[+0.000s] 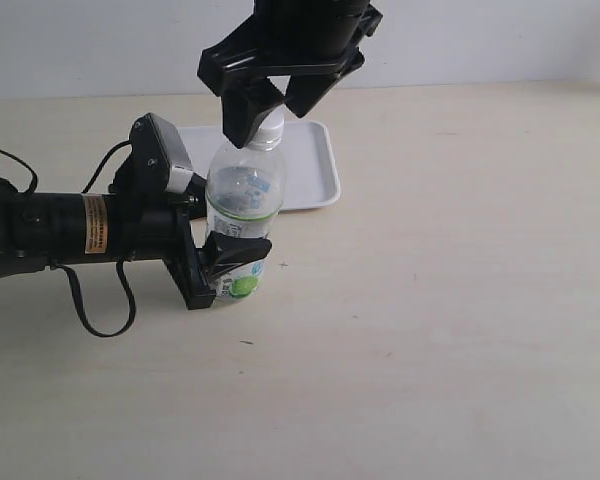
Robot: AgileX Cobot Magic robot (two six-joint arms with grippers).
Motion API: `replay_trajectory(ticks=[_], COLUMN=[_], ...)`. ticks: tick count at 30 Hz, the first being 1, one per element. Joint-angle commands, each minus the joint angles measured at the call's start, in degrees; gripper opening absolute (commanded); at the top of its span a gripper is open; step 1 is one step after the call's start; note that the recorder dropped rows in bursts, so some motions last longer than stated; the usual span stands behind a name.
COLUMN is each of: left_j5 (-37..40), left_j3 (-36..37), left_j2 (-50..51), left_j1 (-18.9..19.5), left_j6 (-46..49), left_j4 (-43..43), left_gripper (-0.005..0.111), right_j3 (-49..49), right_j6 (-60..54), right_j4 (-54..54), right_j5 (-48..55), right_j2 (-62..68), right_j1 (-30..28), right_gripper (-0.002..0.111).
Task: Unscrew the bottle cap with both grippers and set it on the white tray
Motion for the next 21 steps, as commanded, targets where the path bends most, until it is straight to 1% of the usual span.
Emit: replay_trajectory(ticks=[1,5,7,10,14,15,21], left_j5=[-2.23,-2.23,-2.23,-2.01,-1.88,-1.88,-1.88], left_j3=[-0.06,-0.06,-0.06,-0.06,-0.06,-0.06,-0.06], left_j2=[-0.49,-0.49,-0.49,-0.49,-0.49,-0.49,-0.49], left_j1=[-0.12,-0.12,-0.12,-0.12,-0.12,-0.12,-0.12], left_j6=[0.0,0.0,0.0,0.0,0.0,0.0,0.0], left_j4=[-0.99,-0.99,-0.99,-0.99,-0.99,-0.99,-0.99], left_gripper=[0.0,0.0,0.0,0.0,0.0,0.0,0.0], right_j3=[-0.44,-0.44,-0.44,-0.44,-0.44,-0.44,-0.44], right_j6=[-0.01,-0.01,-0.01,-0.01,-0.23,-0.88,-5.35], right_j4=[0.11,0.81,1.65,1.93,1.93,1.93,1.93], right_j5=[0.05,0.05,0.05,0.05,0.05,0.05,0.05], right_j2=[-0.42,-0.42,-0.42,-0.42,-0.42,-0.42,-0.42], right_j1=[0.1,0.1,0.1,0.1,0.1,0.1,0.1], right_gripper=[0.053,0.05,0.046,0.03,0.004,0.0,0.0])
